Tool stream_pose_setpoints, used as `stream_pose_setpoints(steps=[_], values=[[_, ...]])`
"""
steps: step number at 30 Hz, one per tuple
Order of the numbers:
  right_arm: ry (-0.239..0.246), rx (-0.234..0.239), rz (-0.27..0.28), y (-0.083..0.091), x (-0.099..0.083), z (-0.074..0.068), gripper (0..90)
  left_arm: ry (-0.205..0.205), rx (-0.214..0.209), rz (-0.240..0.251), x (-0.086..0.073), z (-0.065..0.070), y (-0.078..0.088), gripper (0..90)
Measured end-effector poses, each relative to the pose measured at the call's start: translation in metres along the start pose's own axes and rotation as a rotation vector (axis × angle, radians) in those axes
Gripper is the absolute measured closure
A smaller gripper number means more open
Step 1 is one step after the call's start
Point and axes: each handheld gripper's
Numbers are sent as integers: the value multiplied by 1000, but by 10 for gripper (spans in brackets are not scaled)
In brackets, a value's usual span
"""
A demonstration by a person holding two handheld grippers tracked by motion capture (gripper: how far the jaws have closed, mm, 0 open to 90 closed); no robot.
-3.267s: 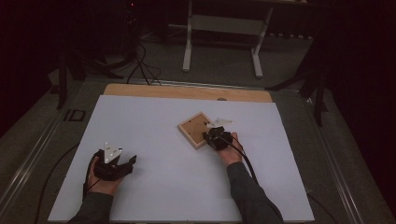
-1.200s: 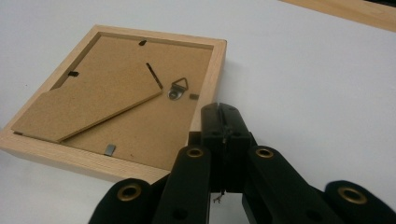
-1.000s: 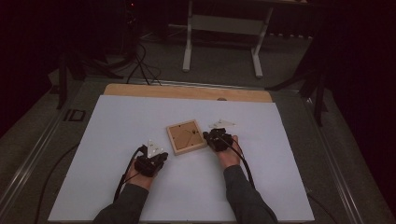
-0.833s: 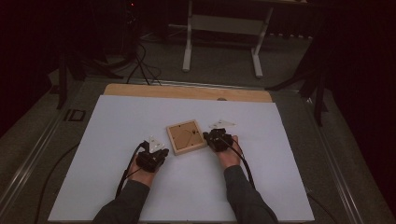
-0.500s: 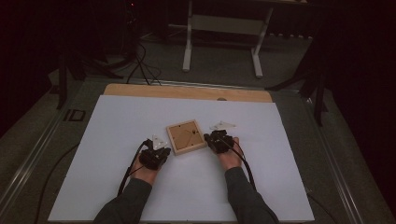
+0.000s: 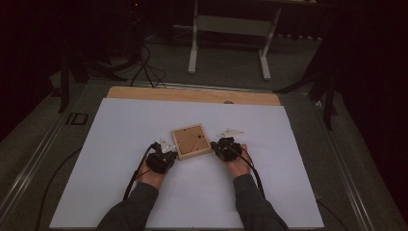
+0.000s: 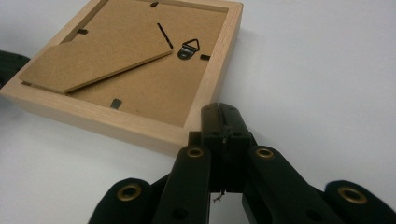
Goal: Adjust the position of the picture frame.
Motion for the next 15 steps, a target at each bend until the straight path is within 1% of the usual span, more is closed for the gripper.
stream_pose_setpoints(steps=[1, 3, 9, 12, 15], values=[[1, 0, -1, 0, 0, 0, 900, -4, 3, -4, 1, -1, 0, 895], [5, -1, -1, 1, -1, 0, 900, 3, 7, -2, 1, -1, -2, 895], [0, 0, 5, 2, -4, -2, 900, -12, 18, -26, 4, -6, -4, 896], [4, 3, 5, 3, -5, -4, 900, 3, 29, -24, 5, -8, -6, 896], [0, 10, 8, 4, -7, -5, 900, 0, 38, -26, 5, -9, -7, 896]])
Point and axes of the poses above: each handheld gripper's, and its own axes: y roughly backward along the jaws, x roughly out of its top, z roughly to its right, and after that the axes turned 9 degrees about -y, right-handed
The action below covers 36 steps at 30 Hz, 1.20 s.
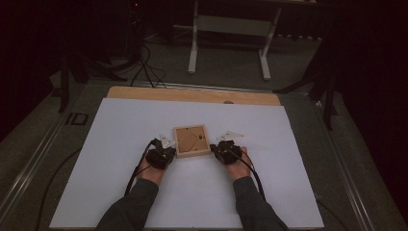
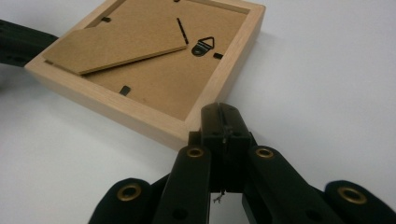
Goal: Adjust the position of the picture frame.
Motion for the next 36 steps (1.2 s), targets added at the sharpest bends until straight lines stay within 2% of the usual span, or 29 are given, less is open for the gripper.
stream_pose_setpoints(steps=[5, 12, 24, 36], values=[[-18, 13, 12, 1, -4, 0, 900, 4, 5, 3, 1, -2, -2, 896], [-17, 12, 14, 2, -5, -1, 900, 28, 27, 2, 4, -4, -6, 897], [-8, 19, 15, 3, -6, -3, 900, 47, 31, 2, 5, -5, -7, 897], [-4, 16, 17, 5, -7, -2, 900, 31, 29, -8, 5, -2, -5, 897]])
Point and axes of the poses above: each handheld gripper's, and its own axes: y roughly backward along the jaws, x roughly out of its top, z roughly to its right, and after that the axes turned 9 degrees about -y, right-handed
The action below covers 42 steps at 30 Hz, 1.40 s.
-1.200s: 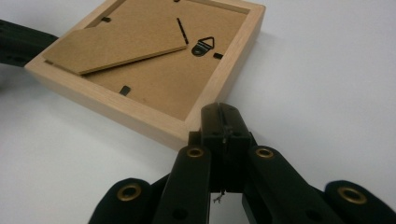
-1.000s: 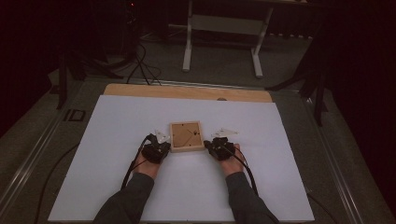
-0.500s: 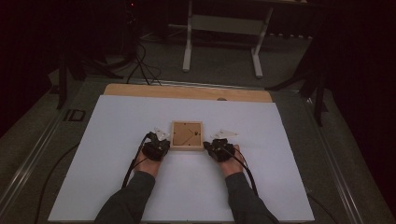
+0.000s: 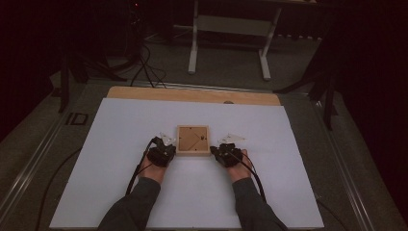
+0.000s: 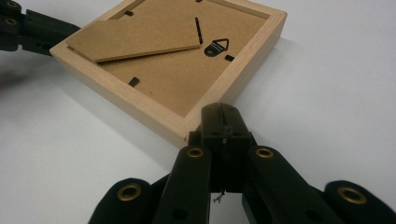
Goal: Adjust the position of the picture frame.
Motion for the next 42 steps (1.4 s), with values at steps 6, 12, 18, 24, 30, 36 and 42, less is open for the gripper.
stream_pose_setpoints(steps=[6, 12, 18, 24, 30, 36, 42], values=[[0, 4, 0, 1, -2, -2, 900, 18, -8, 2, -1, -1, 1, 897], [5, 6, 0, 2, -3, -2, 900, 5, -17, 5, -2, -1, 3, 897], [34, -6, 30, 5, -1, -4, 837, 5, -50, 24, -6, -6, 7, 855], [29, -26, 61, 12, 1, 0, 661, -10, -104, 73, -13, -12, 23, 739], [37, -25, 80, 16, 2, -1, 597, -11, -93, 82, -20, -17, 36, 568], [75, -31, 79, 17, 2, -7, 581, 13, -77, 94, -23, -19, 42, 479], [75, -31, 85, 18, 2, -8, 582, 15, -107, 127, -18, -14, 46, 478]])
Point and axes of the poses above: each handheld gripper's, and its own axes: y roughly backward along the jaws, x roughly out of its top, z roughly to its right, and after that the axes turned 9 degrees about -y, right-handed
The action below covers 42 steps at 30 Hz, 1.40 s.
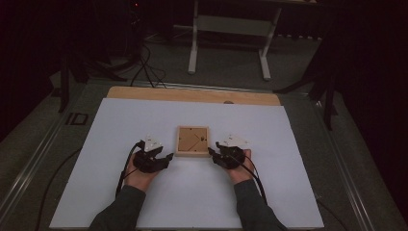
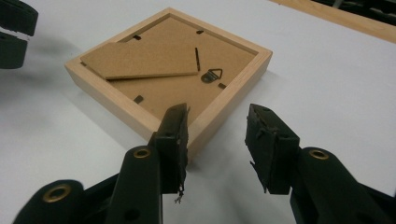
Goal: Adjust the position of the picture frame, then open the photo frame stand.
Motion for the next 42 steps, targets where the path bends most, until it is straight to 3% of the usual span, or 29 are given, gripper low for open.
stream_pose_setpoints(steps=[7, 13, 15, 19, 25, 38, 42], values=[[-2, 11, 6, 1, 0, -1, 605, 3, -10, 35, 10, 2, 5, 474], [8, 16, 6, 0, 0, -5, 744, -2, -13, 37, 22, 2, 2, 471], [13, 14, 6, -1, -1, -6, 834, 1, -20, 38, 26, 1, -2, 475], [19, 10, 3, -2, -2, -6, 897, 2, -33, 36, 31, 2, -7, 493], [10, 34, 1, -3, -2, -7, 899, -17, -65, 19, 37, 5, -17, 493], [22, 42, -9, -7, -4, -11, 899, -84, -57, -21, 44, 10, -39, 474], [18, 38, -6, -7, -5, -11, 899, -80, -73, -31, 47, 10, -43, 463]])
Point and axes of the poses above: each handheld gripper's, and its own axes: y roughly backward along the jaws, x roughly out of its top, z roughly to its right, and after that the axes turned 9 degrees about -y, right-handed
